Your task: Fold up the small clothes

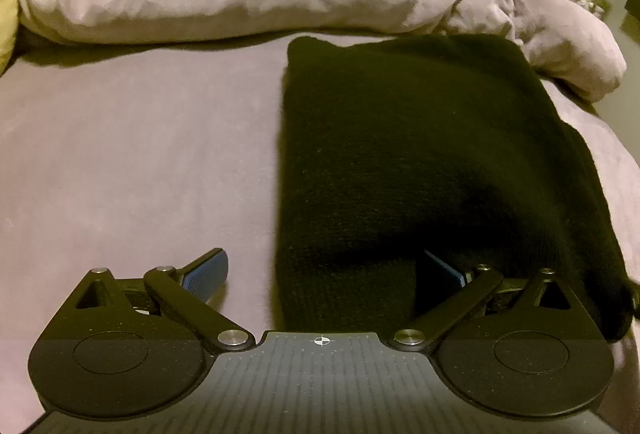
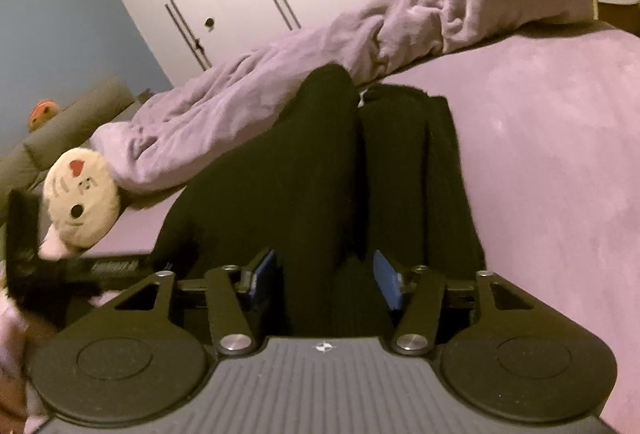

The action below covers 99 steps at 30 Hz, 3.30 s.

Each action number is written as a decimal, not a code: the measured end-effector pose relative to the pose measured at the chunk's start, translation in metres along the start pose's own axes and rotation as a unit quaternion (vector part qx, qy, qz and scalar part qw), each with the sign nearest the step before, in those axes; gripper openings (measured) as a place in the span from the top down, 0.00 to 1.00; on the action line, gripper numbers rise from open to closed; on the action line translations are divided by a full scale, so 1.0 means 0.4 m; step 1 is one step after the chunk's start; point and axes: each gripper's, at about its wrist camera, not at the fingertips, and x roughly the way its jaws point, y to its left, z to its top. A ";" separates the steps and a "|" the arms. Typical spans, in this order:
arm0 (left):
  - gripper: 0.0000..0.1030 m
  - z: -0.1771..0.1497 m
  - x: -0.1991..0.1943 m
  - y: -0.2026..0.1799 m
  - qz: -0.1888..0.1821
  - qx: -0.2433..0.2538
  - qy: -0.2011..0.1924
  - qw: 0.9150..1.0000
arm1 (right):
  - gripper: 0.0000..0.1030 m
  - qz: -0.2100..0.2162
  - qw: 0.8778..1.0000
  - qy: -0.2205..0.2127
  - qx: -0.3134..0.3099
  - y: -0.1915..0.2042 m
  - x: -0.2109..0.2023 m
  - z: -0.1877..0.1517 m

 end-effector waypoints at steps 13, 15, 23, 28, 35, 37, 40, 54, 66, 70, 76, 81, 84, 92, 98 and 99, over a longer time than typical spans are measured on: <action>0.00 0.006 -0.014 -0.015 0.016 -0.011 0.008 1.000 | 0.74 -0.004 0.998 0.025 -0.064 0.047 0.008 -0.009; 0.00 0.016 -0.029 -0.010 0.001 -0.009 0.006 1.000 | 0.80 -0.031 0.996 0.023 -0.084 0.052 0.005 -0.009; 0.00 0.086 -0.050 0.088 -0.056 -0.051 -0.028 0.997 | 0.65 -0.034 0.995 0.026 -0.095 0.019 -0.013 0.042; 0.00 0.102 0.020 0.137 -0.137 -0.105 0.009 0.985 | 0.28 -0.034 0.999 -0.011 -0.037 -0.026 -0.028 0.096; 0.00 0.106 0.125 0.097 -0.198 -0.115 0.063 0.971 | 0.06 0.016 0.997 0.045 0.057 -0.132 0.104 0.170; 0.00 0.111 0.152 0.096 -0.206 -0.129 0.070 0.967 | 0.04 0.027 0.995 0.062 0.069 -0.152 0.146 0.182; 0.00 0.119 0.179 0.102 -0.221 -0.146 0.080 0.961 | 0.04 0.060 0.990 0.074 0.108 -0.179 0.192 0.184; 0.26 0.129 0.126 0.114 -0.222 -0.145 0.029 0.964 | 0.42 0.064 0.993 0.061 0.078 -0.086 0.242 0.176; 0.26 0.110 -0.065 0.235 -0.187 -0.145 -0.017 0.971 | 0.45 0.141 0.987 0.065 0.038 0.106 0.246 0.152; 0.23 0.047 -0.069 0.310 -0.125 -0.150 0.022 0.981 | 0.29 0.064 0.996 0.059 0.026 0.099 0.218 0.137; 0.10 0.051 -0.163 0.320 -0.064 -0.117 -0.088 0.987 | 0.30 0.036 0.999 -0.028 -0.007 0.149 0.109 0.169; 0.09 0.081 -0.142 0.289 -0.050 -0.121 -0.101 0.986 | 0.57 0.035 0.996 -0.005 -0.080 0.287 0.195 0.183; 0.08 0.086 -0.123 0.265 -0.019 -0.102 -0.117 0.988 | 0.57 0.014 0.995 -0.036 -0.096 0.335 0.251 0.214; 0.07 0.065 -0.016 0.213 0.028 -0.099 -0.116 0.988 | 0.68 -0.081 0.950 0.012 -0.301 0.410 0.398 0.102; 0.00 0.036 0.049 0.113 0.067 -0.031 -0.118 0.990 | 0.61 -0.106 0.949 -0.025 -0.295 0.304 0.397 0.070; 0.00 0.032 0.057 0.112 0.070 -0.033 -0.121 0.990 | 0.53 -0.109 0.949 -0.031 -0.295 0.295 0.399 0.069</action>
